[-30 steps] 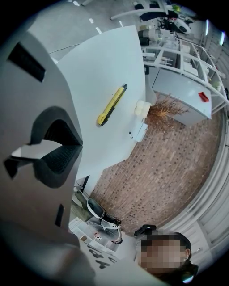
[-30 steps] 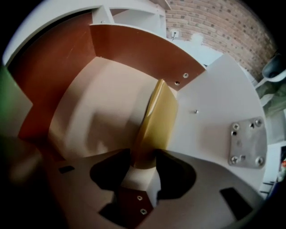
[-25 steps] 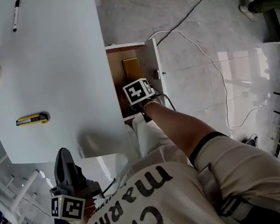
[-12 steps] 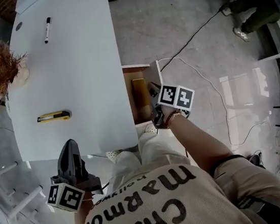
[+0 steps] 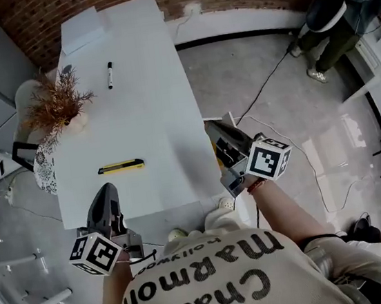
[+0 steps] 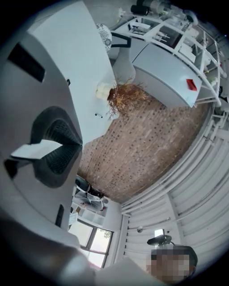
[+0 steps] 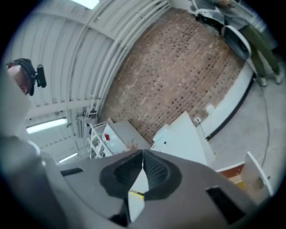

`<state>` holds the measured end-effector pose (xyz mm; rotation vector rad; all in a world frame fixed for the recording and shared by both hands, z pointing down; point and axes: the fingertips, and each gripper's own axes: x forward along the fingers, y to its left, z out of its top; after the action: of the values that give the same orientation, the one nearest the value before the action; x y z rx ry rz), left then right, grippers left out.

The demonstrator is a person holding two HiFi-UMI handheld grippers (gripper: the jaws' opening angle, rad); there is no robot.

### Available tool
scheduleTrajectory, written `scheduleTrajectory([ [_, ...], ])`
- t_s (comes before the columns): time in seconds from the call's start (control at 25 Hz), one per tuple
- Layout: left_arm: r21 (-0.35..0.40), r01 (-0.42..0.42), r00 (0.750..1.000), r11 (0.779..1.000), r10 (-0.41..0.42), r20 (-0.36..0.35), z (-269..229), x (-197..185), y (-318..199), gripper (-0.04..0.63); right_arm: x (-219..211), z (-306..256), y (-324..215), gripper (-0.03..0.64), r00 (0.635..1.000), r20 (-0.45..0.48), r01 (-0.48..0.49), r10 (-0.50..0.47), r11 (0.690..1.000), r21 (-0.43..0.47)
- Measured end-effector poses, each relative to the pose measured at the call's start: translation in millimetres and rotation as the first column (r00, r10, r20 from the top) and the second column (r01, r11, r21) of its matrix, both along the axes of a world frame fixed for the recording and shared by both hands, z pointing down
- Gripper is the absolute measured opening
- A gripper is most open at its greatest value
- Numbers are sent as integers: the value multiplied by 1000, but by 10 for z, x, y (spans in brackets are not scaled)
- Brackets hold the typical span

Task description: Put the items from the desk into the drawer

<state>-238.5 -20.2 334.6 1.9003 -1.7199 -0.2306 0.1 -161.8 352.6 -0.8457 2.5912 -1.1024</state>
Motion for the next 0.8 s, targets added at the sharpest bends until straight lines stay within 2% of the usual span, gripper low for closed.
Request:
scheduleTrajectory([
  [0.12,56,-24,1000,998,25,-8,-181,-248,206,2,-482,-73,372,51,994,-72,89,-83,992,84],
  [0.2,73,-24,1000,997,25,-17,-222,-438,385,2,-798,-21,585,125,983,-133,142,-128,985,99],
  [0.36,38,10,1000,999,-10,-6,-132,-857,759,2,-1328,138,931,143,954,-236,212,-184,973,97],
  [0.56,15,76,997,997,-76,-14,14,-1338,1089,2,-1768,337,1117,155,903,-354,284,-244,957,64],
  [0.68,-17,124,992,992,-125,-26,101,-1530,1280,2,-1936,465,1102,186,852,-450,321,-266,946,50],
  [0.8,-38,169,985,985,-170,-27,161,-1740,1449,2,-2061,619,1017,198,774,-570,373,-277,926,56],
])
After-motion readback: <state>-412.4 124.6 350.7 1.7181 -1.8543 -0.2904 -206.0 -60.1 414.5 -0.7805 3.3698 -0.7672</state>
